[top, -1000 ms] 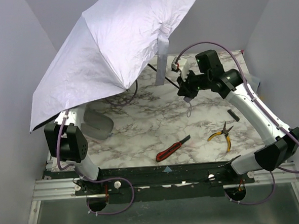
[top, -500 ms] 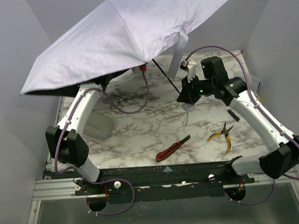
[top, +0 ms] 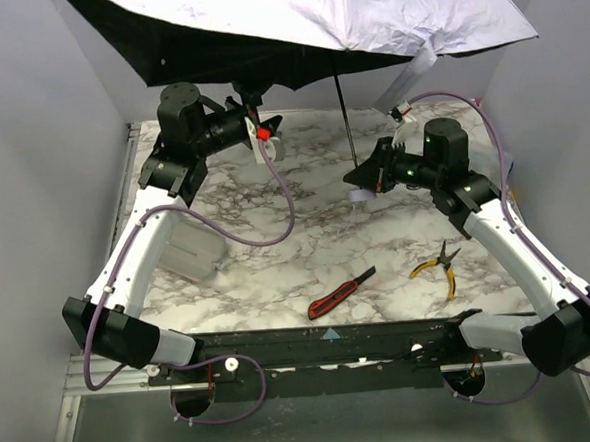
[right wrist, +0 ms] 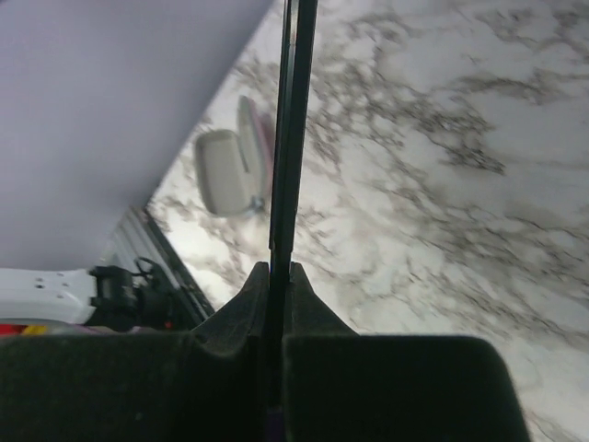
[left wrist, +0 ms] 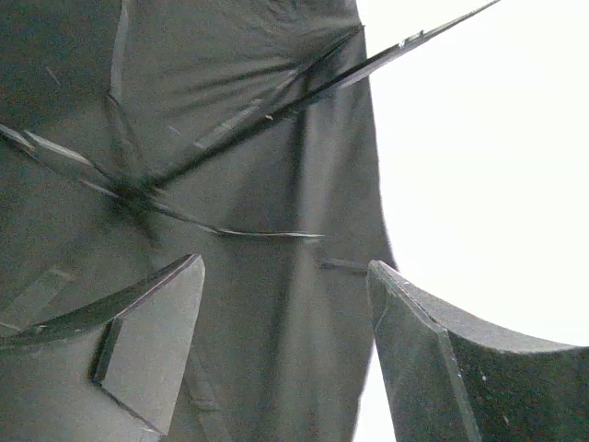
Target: Open the umbrella
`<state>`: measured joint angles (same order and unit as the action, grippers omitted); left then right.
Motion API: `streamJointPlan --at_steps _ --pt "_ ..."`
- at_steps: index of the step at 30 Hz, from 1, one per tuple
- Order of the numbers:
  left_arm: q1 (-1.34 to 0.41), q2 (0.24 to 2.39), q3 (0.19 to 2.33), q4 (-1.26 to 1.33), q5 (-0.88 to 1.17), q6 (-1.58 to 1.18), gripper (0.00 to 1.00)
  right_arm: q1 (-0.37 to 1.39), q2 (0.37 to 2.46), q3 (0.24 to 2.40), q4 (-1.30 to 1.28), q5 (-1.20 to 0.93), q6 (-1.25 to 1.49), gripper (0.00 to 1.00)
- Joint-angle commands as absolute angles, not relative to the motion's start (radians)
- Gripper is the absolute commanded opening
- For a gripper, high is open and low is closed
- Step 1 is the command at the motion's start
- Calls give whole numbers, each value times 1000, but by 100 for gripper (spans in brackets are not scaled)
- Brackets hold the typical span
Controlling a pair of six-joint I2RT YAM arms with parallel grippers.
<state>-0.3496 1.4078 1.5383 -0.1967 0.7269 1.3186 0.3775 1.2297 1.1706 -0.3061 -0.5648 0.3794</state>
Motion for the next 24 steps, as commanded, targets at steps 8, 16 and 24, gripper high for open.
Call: streamJointPlan --at_steps 8,16,24 --pt "-357 1534 1818 -109 785 -266 63 377 1163 1106 237 -825 609 0" --pt "-357 1619 1851 153 707 -834 67 378 1183 1113 333 -898 645 0" --pt "-378 1686 1929 157 632 -892 68 389 1183 1067 405 -962 670 0"
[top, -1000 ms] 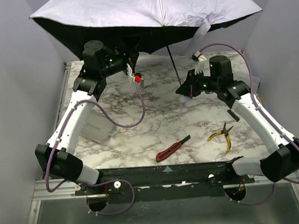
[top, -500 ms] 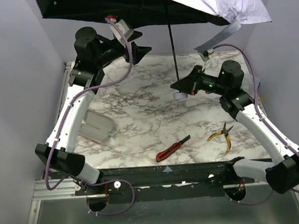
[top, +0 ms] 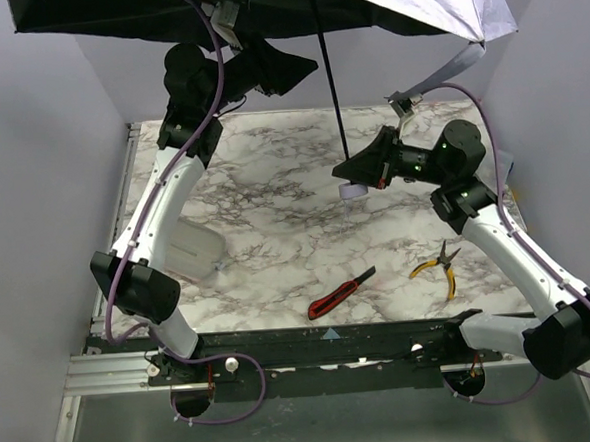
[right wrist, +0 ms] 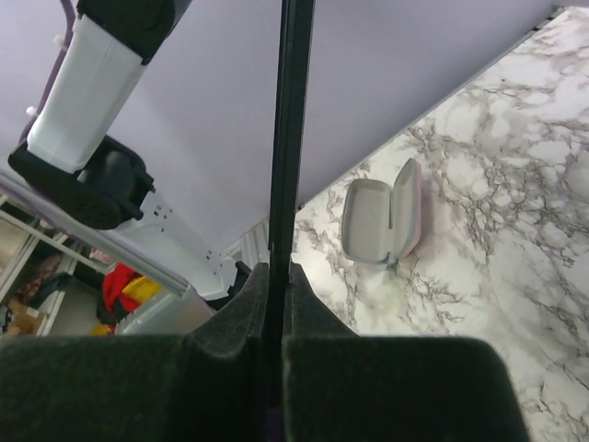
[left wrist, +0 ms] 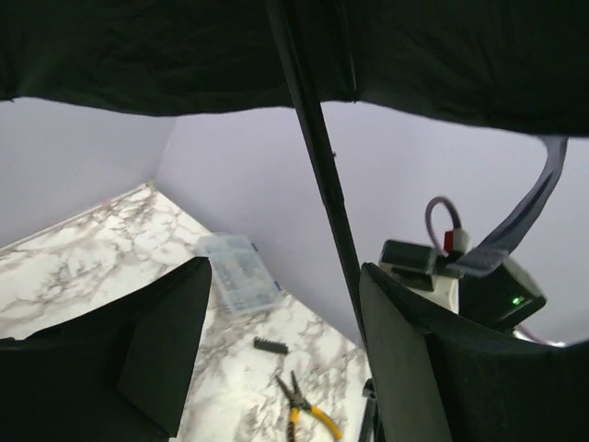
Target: Open the umbrella
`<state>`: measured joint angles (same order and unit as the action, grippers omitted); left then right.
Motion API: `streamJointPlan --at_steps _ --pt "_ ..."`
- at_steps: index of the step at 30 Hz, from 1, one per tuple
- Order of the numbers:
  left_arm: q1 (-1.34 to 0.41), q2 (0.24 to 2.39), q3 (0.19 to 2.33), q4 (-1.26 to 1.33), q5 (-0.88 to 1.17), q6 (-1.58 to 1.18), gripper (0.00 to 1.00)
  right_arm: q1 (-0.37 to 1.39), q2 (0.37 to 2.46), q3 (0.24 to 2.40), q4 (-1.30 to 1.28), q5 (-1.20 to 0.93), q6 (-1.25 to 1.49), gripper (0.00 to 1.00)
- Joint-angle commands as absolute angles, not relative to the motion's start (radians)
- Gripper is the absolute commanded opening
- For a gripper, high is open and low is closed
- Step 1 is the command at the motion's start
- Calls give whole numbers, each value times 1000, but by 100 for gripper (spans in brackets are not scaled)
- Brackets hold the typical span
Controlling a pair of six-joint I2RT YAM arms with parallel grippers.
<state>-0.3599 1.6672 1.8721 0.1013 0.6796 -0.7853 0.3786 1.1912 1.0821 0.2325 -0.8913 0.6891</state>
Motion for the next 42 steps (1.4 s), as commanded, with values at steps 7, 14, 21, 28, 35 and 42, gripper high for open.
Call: streamJointPlan --at_steps 7,14,21,28,35,42 --pt "-386 1733 2005 202 624 -885 68 414 1189 1033 419 -1035 663 0" --pt "-394 1756 2025 220 620 -881 29 428 1180 1009 439 -1077 660 0" --pt "-396 1732 2009 138 548 -821 0 426 1168 1004 330 -1047 603 49" --pt "-409 1699 2004 -158 293 -679 0 420 1085 1028 -56 -873 319 86" --pt "-500 1659 1936 -353 23 -580 0 416 949 972 -329 -600 79 90" --pt "-584 1611 1762 -318 -167 -527 0 417 807 890 -426 -573 -152 93"
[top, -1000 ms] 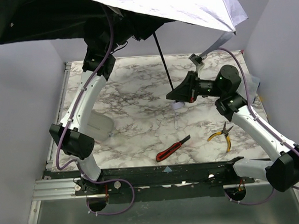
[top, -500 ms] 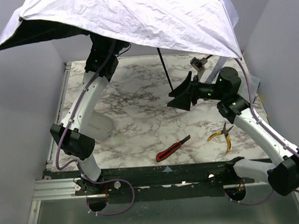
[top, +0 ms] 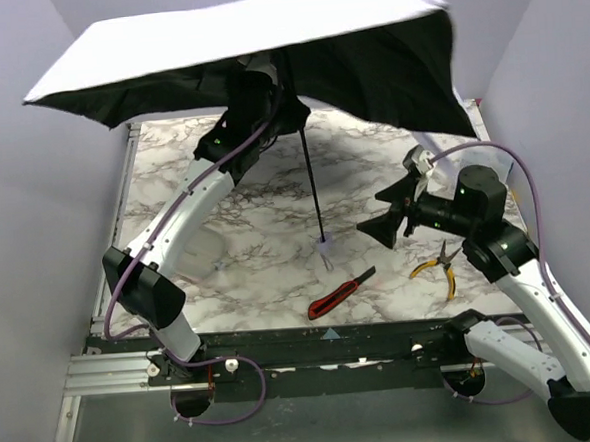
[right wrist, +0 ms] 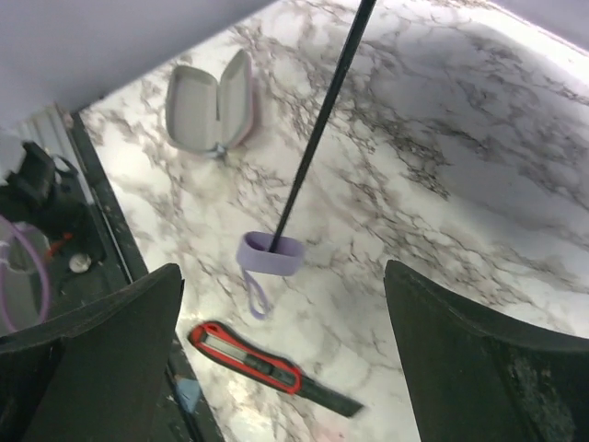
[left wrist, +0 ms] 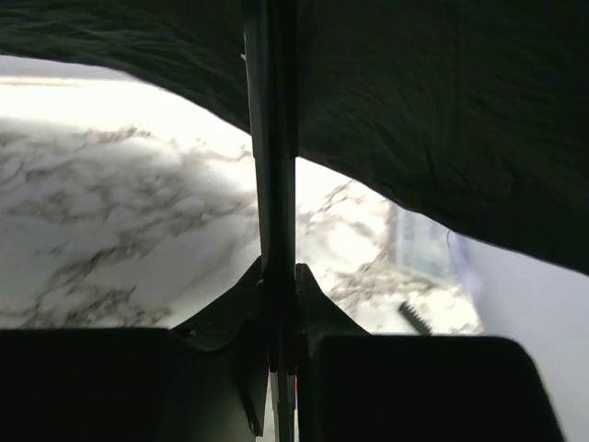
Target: Open the umbrella
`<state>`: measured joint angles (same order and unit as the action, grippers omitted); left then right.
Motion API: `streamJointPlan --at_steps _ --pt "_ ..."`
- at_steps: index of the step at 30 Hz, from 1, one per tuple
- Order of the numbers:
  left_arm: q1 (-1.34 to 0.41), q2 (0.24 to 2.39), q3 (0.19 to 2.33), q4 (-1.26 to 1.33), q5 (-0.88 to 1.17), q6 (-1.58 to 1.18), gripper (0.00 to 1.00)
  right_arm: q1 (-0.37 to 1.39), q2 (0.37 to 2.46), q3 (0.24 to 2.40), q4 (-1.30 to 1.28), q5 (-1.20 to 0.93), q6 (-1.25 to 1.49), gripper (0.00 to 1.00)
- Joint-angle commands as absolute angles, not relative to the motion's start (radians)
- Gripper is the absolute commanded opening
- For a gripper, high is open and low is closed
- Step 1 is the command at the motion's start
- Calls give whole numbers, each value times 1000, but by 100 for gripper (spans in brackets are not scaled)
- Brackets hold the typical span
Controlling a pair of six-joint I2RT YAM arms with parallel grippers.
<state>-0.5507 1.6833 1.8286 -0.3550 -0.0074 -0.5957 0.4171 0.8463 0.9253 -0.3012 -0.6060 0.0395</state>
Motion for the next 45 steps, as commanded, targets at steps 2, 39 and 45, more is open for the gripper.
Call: streamJointPlan --at_steps 2,39,45 --pt "-596 1622 1736 -311 -211 -519 0 417 790 878 -479 -631 -217 93" --pt "-467 1717 1220 374 112 -508 0 417 745 775 -629 -635 -452 94" --pt "-434 1674 1110 407 224 -533 0 417 734 772 -649 -634 -460 94"
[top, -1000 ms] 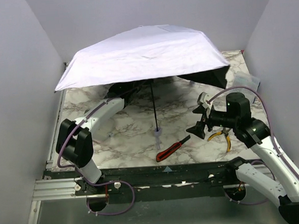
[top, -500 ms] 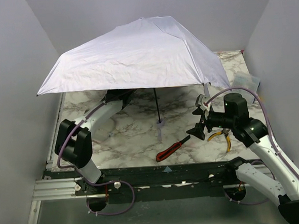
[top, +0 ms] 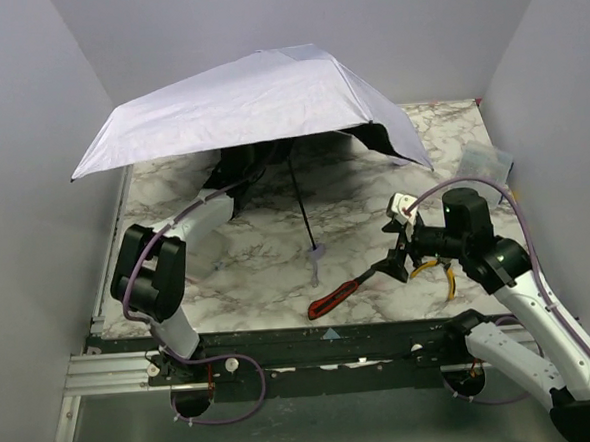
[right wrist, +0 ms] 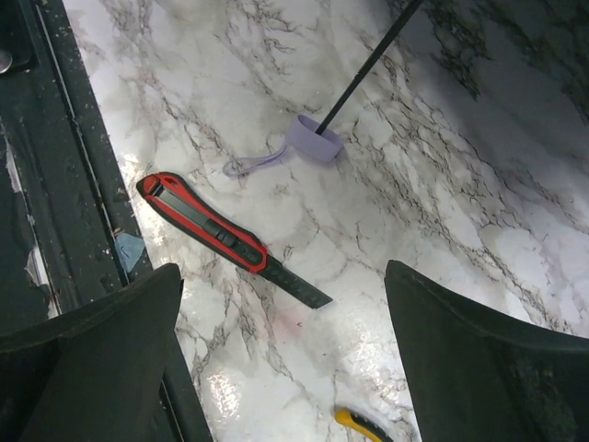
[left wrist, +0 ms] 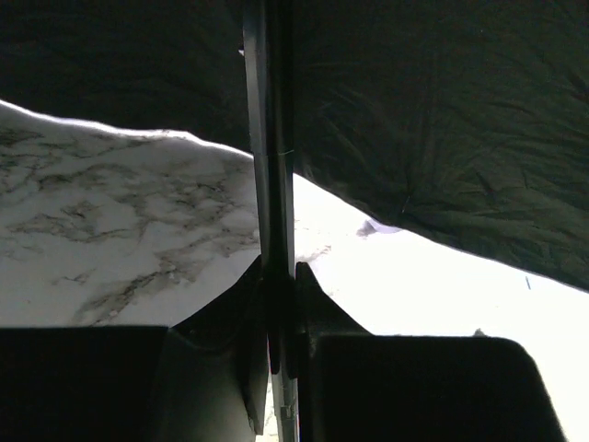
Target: Open the umbrella
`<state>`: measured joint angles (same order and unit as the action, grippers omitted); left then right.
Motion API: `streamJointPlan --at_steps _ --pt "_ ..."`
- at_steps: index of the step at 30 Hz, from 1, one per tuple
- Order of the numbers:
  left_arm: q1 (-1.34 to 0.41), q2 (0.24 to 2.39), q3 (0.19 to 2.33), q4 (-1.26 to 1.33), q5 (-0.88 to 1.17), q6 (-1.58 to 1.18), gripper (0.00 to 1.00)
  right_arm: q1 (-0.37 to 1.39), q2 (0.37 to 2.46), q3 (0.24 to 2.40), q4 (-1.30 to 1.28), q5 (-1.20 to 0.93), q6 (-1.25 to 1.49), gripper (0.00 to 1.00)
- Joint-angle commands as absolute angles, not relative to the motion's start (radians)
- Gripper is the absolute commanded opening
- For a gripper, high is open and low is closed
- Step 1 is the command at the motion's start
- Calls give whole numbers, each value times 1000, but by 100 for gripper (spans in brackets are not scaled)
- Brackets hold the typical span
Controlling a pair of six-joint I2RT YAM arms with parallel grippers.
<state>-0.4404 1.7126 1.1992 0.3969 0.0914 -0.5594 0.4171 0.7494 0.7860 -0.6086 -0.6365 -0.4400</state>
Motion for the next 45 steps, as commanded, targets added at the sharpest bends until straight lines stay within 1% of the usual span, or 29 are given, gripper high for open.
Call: streamJointPlan --at_steps 1,2,4,5,6,9,10,13,15,20,23,27,29,33,45 --pt "-433 1662 1092 405 231 -530 0 417 731 771 -650 -634 -462 94" --pt "-434 1649 1075 405 235 -528 2 416 728 769 -650 -634 -462 94" --pt "-434 1628 1047 391 235 -529 12 417 725 763 -647 -636 -462 94" --pt "-434 1621 1036 380 233 -528 23 417 724 762 -646 -637 -463 94" --pt "-434 1612 1028 371 231 -524 31 417 725 761 -645 -640 -464 94" --pt "-434 1582 994 352 220 -521 50 417 726 756 -643 -646 -470 94" --pt "-434 1572 982 347 221 -523 60 417 726 754 -642 -647 -473 94" --pt "-434 1532 944 335 233 -532 72 417 723 747 -640 -646 -478 94" --pt "-434 1501 915 321 236 -538 97 418 718 743 -640 -644 -480 94" --pt "-437 1408 836 251 246 -503 99 417 708 736 -627 -634 -462 95" --pt "-437 1359 834 84 223 -441 99 417 716 739 -611 -624 -443 95" --pt "-425 1333 885 -173 165 -280 99 417 736 742 -575 -606 -398 95" --pt "-417 1309 887 -244 152 -201 99 416 745 743 -560 -609 -383 95" --pt "-416 1247 847 -282 120 -80 99 417 760 736 -532 -612 -366 95" --pt "-434 1141 735 -313 46 124 99 417 795 722 -489 -608 -356 96"
